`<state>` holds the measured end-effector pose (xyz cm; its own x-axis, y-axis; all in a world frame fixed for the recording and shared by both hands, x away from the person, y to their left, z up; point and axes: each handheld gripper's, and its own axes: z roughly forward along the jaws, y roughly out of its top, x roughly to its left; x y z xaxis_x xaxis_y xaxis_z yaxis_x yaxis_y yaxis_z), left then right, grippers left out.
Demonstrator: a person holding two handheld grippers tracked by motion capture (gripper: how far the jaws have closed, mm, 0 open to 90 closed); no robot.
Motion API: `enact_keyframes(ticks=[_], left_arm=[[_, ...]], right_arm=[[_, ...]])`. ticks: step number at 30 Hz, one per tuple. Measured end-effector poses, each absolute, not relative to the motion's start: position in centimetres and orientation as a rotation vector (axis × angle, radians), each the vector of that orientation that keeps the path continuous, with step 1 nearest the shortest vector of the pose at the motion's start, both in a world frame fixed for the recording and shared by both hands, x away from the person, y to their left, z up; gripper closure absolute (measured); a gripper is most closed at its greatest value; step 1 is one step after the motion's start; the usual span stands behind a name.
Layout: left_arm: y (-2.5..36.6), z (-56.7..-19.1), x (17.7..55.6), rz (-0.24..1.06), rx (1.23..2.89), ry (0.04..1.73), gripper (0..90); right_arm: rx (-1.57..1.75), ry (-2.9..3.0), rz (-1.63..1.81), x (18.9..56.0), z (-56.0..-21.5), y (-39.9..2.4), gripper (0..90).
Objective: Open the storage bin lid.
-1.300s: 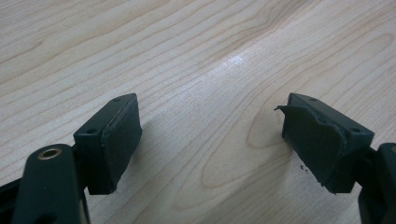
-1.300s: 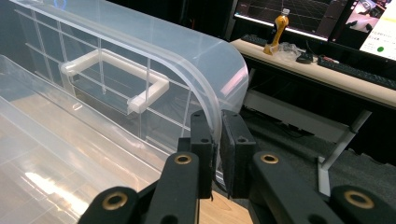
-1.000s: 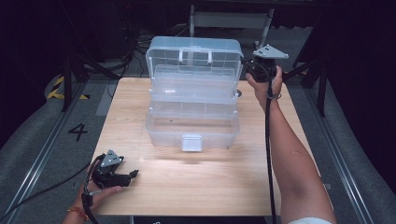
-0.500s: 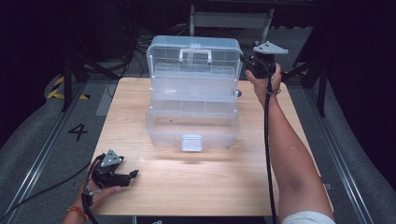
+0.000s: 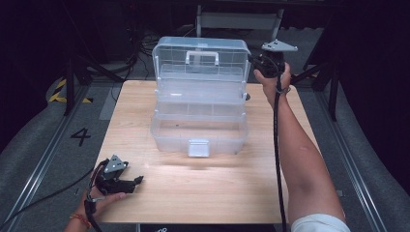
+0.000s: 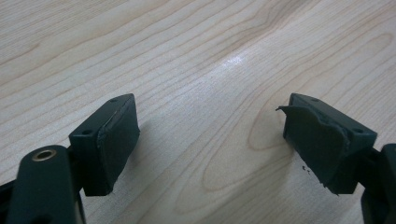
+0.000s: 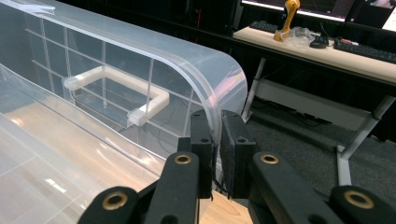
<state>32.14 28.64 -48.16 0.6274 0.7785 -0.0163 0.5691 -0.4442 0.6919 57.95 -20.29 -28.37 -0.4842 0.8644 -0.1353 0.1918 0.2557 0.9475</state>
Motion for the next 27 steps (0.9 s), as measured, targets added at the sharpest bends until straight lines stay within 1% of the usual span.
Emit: enact_keyframes(ticks=[27], left_arm=[[28.7,-48.1,32.2,0.391,2.187,1.048,18.2]], right_arm=[[1.031,1.865,1.276,60.5,-28.6,-20.3,84.6]])
